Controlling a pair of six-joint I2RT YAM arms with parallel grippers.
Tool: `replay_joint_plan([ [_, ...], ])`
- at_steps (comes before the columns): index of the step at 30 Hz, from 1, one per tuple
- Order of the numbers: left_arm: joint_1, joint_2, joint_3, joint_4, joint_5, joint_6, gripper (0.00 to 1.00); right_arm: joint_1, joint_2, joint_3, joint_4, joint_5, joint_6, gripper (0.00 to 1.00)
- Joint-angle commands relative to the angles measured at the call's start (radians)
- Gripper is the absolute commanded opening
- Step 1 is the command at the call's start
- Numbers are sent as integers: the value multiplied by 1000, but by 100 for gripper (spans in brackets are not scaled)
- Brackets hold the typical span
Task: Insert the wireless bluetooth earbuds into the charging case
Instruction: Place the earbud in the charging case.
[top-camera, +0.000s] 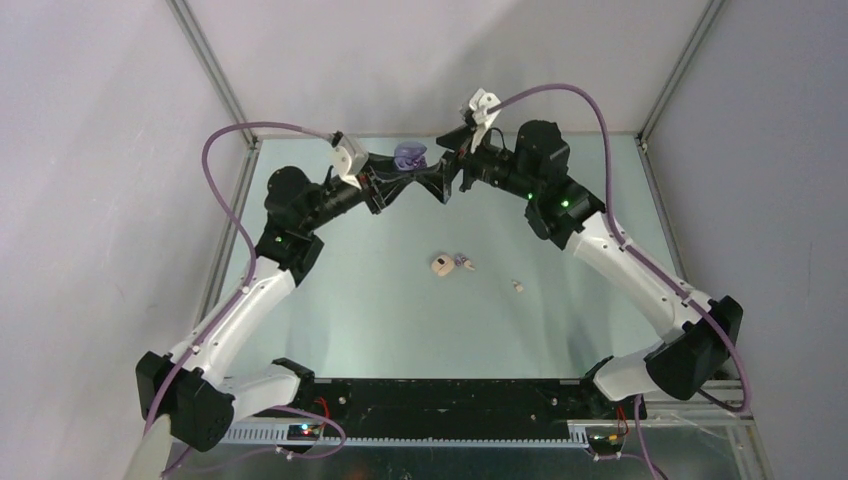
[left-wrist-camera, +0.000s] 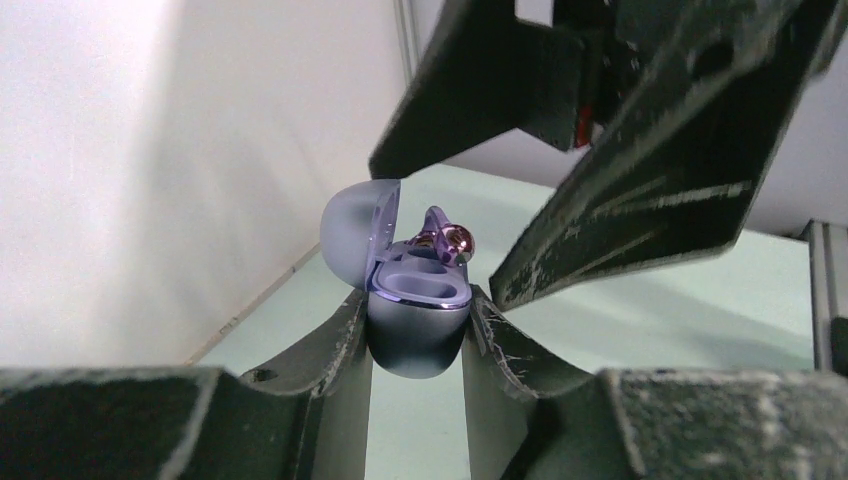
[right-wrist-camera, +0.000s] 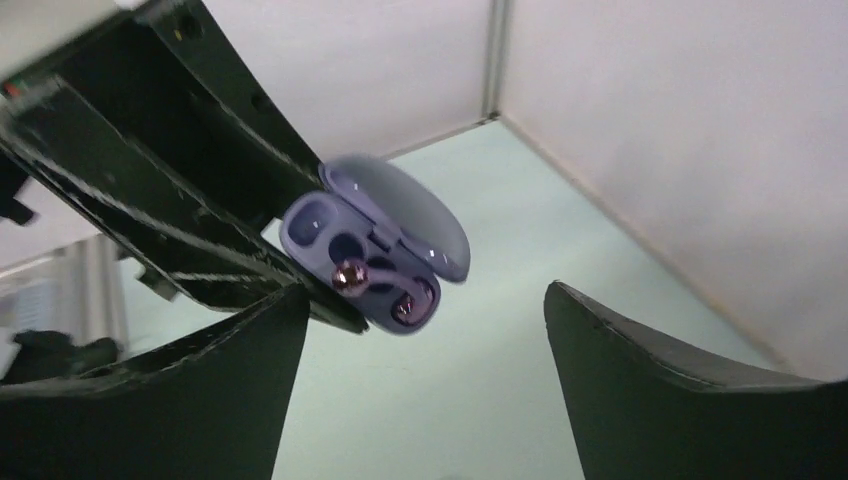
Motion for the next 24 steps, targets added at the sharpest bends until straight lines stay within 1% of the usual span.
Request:
replay_joint_plan([
  [1, 3, -46, -12, -30, 61, 158, 0, -21, 37, 100, -106, -216, 149, 96],
  [3, 3, -49, -15, -44, 66, 179, 0, -31, 49, 114, -113, -256, 154, 97],
  [5, 3, -51, -14, -51, 72, 189, 0, -37, 66, 131, -129, -257, 166, 98],
  [11, 2, -55, -10, -59, 71, 195, 0, -66, 96, 151, -136, -221, 234, 90],
  [16, 2, -59, -11, -75, 74, 208, 0, -108, 110, 146, -102, -251, 311, 83],
  [17, 1, -59, -11, -77, 74, 212, 0, -116, 112, 146, -93, -270, 316, 82],
  [20, 2, -58, -11, -83, 75, 217, 0, -125, 117, 146, -69, -333, 320, 85],
  [24, 2, -59, -9, -83, 75, 217, 0, -125, 124, 149, -64, -338, 324, 82],
])
